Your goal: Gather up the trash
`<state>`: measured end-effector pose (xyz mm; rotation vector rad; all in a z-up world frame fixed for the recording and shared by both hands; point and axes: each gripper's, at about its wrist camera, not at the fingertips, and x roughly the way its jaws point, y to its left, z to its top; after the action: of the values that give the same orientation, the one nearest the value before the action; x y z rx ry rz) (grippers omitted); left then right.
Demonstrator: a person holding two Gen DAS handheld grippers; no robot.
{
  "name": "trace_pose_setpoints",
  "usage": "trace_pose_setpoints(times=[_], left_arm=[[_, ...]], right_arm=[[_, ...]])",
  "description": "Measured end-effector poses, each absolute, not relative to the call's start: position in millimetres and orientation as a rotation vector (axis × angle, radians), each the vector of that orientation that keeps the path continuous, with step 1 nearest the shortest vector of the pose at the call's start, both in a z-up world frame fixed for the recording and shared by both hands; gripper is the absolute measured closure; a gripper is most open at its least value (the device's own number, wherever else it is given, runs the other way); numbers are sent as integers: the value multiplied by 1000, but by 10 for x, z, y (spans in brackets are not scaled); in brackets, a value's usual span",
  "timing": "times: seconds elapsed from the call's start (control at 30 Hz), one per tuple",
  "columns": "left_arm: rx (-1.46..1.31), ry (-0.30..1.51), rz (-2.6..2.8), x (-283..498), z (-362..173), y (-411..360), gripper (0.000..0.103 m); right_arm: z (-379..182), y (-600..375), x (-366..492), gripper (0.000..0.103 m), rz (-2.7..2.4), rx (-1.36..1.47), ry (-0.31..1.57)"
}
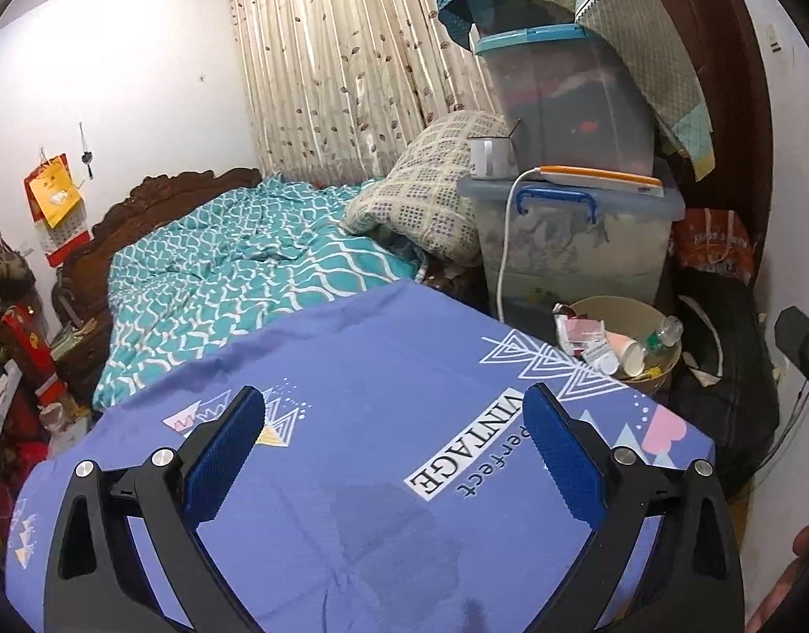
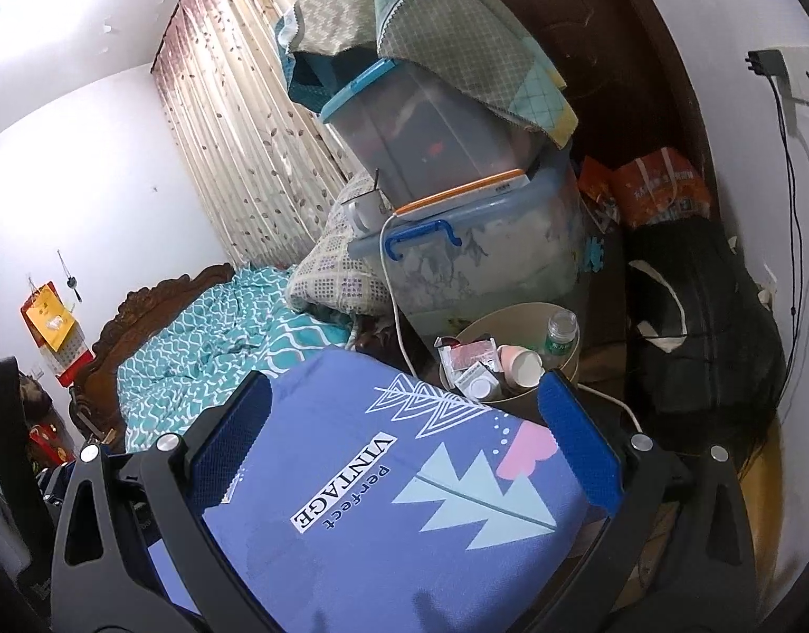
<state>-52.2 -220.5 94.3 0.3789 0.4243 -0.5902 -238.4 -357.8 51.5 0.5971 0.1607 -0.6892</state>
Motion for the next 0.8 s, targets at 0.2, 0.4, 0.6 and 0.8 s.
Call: trace_pose_setpoints(times=[0.2, 0.4, 0.6, 0.8], left_arm=[[397, 426, -567, -493, 910, -2234, 9], [409, 439, -577, -489, 889, -2273, 9], [437, 458, -576, -472, 825, -2321, 9], [436, 461, -572, -461, 811, -2312, 9]], right_arm=[[419, -3658, -2349, 3, -682, 634, 178], [410, -3716, -2355, 3, -688, 647, 181], [364, -3750, -2336, 3, -684, 657, 194], [333, -3751, -2304, 3, -675, 651, 204]])
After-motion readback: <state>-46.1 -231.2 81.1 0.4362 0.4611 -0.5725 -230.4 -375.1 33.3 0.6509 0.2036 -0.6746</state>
